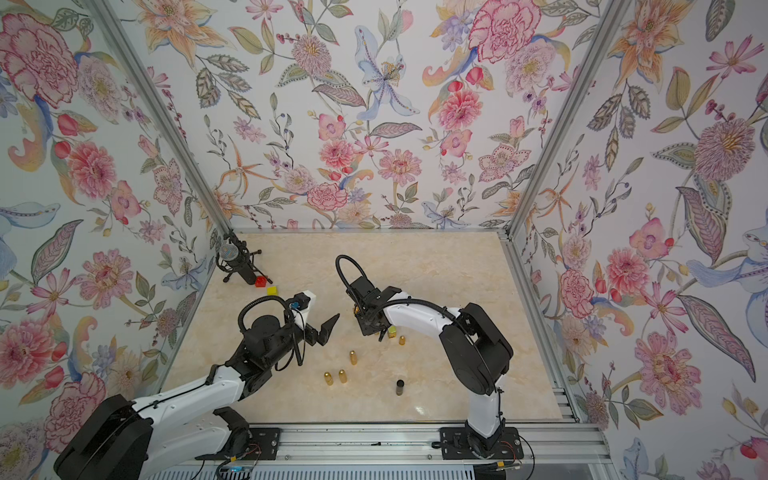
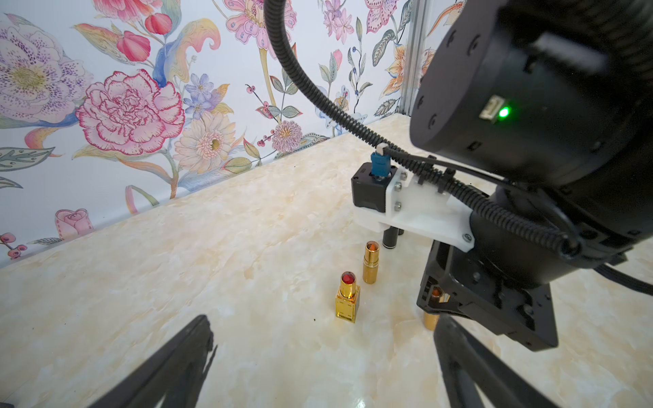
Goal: Open the lipstick cap
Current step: Place the lipstick at the center of the board.
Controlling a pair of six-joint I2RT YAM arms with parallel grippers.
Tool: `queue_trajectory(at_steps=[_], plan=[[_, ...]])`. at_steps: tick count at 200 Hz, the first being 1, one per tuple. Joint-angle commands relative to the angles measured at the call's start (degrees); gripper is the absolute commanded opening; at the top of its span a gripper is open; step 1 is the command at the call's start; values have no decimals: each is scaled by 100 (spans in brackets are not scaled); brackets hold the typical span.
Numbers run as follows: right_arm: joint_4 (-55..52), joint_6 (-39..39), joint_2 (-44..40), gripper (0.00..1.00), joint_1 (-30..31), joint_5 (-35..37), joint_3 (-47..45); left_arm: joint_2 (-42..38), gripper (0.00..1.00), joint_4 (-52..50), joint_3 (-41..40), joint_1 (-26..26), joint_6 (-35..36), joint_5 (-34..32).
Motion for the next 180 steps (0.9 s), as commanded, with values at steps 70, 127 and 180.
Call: queue_trajectory(at_steps=[70,127,180], plan=[[267,112,-22,17,-107,-35,-367,19,99,249,-88,69,-163,-65],[298,164,-138,21,-152,-148,-439,85,99,273,-70,78,-174,-51],[316,166,-225,23,-190,-209,-500,94,99,269,-79,77,-174,-42]])
